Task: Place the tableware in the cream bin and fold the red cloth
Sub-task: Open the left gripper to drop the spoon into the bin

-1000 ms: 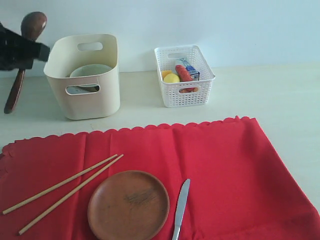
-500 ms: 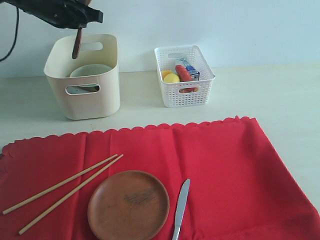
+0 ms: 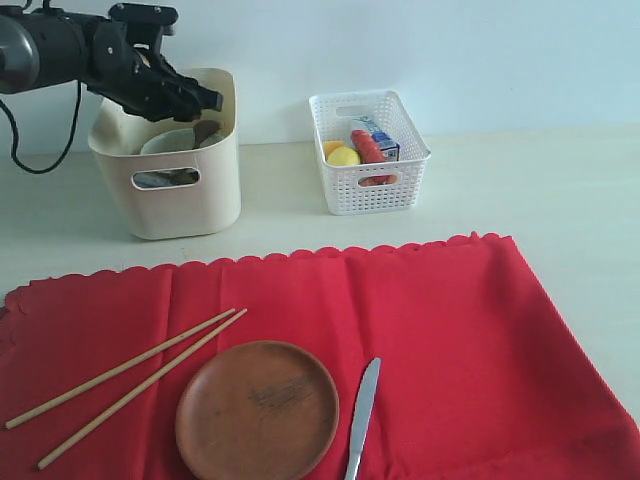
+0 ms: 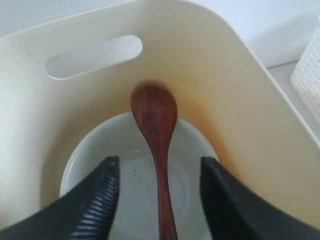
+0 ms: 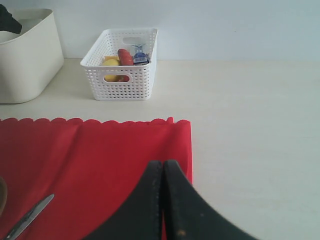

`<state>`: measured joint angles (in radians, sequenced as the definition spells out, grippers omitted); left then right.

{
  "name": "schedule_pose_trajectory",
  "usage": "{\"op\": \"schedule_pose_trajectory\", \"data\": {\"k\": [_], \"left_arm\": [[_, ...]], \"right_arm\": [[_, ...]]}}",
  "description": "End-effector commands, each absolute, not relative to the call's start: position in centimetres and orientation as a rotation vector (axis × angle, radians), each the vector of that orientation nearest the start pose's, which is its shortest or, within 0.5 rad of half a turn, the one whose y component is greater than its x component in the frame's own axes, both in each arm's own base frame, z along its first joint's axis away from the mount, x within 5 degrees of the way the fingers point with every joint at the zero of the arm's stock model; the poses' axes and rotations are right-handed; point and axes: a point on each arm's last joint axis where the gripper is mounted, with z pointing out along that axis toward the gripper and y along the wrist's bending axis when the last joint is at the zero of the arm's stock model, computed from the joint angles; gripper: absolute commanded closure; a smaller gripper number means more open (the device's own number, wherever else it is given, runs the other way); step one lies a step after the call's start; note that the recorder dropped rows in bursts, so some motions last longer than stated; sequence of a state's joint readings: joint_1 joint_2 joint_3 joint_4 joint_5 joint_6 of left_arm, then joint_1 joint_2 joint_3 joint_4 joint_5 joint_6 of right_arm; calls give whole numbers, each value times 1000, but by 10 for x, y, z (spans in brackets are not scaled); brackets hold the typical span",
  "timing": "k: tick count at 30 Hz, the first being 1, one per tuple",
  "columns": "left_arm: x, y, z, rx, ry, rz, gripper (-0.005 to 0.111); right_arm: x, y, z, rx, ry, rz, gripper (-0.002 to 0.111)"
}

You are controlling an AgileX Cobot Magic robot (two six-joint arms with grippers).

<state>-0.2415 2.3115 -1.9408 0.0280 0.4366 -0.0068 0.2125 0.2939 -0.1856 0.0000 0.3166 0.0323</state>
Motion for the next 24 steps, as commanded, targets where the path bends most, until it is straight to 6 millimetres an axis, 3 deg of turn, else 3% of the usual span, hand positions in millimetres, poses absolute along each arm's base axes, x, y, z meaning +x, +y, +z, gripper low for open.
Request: {"op": "schedule_pose_trajectory", "data": {"k": [1, 7, 10, 16, 24], "left_arm": [[514, -124, 229, 282, 2232, -102, 40], [486, -117, 276, 317, 2324, -73, 41], [468, -112, 290, 347, 2429, -47, 40], [434, -110, 293, 412, 2588, -18, 25], [368, -117, 293, 486, 2590, -43, 26]], "right_arm": [[76, 16, 229, -169, 1895, 164, 108], [76, 16, 229, -170, 1894, 163, 108], [76, 16, 229, -168, 1895, 164, 108], [76, 16, 229, -170, 1894, 163, 108], [76, 16, 229, -168, 1895, 164, 108]]}}
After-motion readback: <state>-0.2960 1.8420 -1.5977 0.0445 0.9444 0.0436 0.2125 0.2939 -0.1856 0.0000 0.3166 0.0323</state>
